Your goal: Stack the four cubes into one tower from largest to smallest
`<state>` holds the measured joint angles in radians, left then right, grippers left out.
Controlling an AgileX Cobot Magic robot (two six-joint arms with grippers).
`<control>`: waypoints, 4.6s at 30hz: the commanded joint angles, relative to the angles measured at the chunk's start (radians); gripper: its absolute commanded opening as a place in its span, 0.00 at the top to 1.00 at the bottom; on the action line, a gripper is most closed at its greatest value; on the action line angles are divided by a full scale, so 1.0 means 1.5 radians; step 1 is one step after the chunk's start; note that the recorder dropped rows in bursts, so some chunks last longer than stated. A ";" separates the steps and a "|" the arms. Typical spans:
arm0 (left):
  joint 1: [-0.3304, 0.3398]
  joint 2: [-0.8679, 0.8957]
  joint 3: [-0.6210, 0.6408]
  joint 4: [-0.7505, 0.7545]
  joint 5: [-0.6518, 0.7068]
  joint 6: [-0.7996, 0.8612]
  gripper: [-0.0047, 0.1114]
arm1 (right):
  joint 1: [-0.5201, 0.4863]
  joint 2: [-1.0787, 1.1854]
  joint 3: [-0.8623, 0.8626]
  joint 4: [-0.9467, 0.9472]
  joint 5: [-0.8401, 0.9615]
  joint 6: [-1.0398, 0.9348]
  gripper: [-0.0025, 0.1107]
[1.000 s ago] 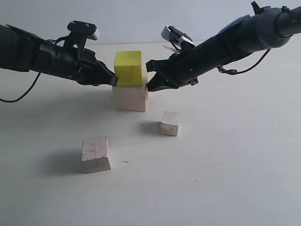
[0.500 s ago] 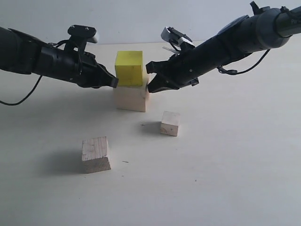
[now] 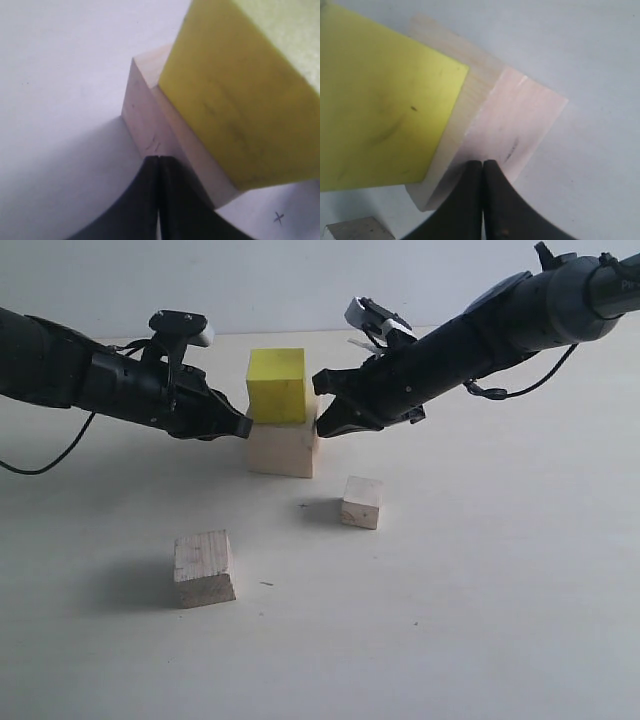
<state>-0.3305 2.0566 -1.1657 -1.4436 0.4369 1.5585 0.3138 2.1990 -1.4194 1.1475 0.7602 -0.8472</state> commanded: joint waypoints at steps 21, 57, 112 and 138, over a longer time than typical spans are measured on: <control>-0.012 -0.017 0.039 -0.013 0.117 0.024 0.96 | 0.008 -0.020 -0.004 -0.055 0.029 0.065 0.98; -0.012 -0.026 0.057 -0.056 0.134 0.051 0.96 | 0.008 -0.033 -0.002 -0.137 0.047 0.148 0.98; -0.012 -0.094 0.097 -0.069 0.029 0.045 0.96 | 0.008 -0.109 -0.003 -0.254 0.011 0.230 0.98; -0.012 -0.094 0.097 -0.069 0.025 0.017 0.96 | 0.007 -0.213 -0.003 -0.391 -0.027 0.349 0.98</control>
<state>-0.3426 1.9259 -1.0246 -1.5341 0.4842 1.5957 0.3240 1.8902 -1.4194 0.5740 0.7311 -0.3305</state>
